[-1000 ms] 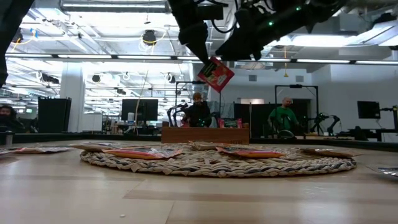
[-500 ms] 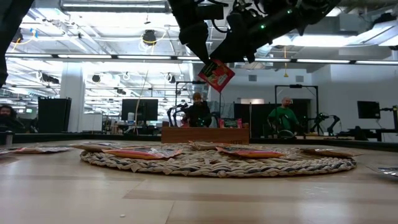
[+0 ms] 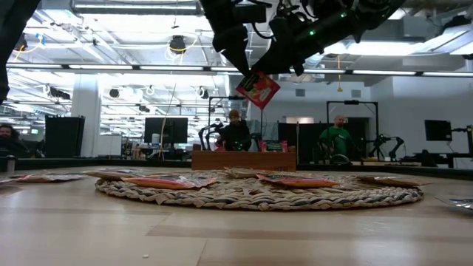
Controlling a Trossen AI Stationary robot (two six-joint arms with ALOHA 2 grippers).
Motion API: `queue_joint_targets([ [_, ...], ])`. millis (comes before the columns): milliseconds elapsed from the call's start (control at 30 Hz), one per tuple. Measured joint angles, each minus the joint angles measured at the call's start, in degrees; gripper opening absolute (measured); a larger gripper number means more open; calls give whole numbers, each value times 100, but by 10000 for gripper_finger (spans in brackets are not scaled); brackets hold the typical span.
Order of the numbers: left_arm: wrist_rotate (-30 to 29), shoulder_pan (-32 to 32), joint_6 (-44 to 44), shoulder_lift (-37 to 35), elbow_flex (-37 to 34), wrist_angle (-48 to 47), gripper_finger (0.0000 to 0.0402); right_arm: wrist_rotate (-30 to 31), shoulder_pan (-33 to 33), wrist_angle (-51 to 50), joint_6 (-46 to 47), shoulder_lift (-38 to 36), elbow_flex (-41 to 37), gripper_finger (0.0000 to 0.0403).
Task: Pick & Place Tea
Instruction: Put the red tea bag into the right section of the wooden organizer
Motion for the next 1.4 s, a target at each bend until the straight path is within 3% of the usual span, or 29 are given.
queue_joint_targets([
  [267, -7, 4, 2, 0, 0, 122, 0, -24, -60, -43, 139, 0, -2, 5],
  [1400, -197, 2, -86, 2, 2, 257, 0, 7, -174, -138, 607, -2, -11, 0],
])
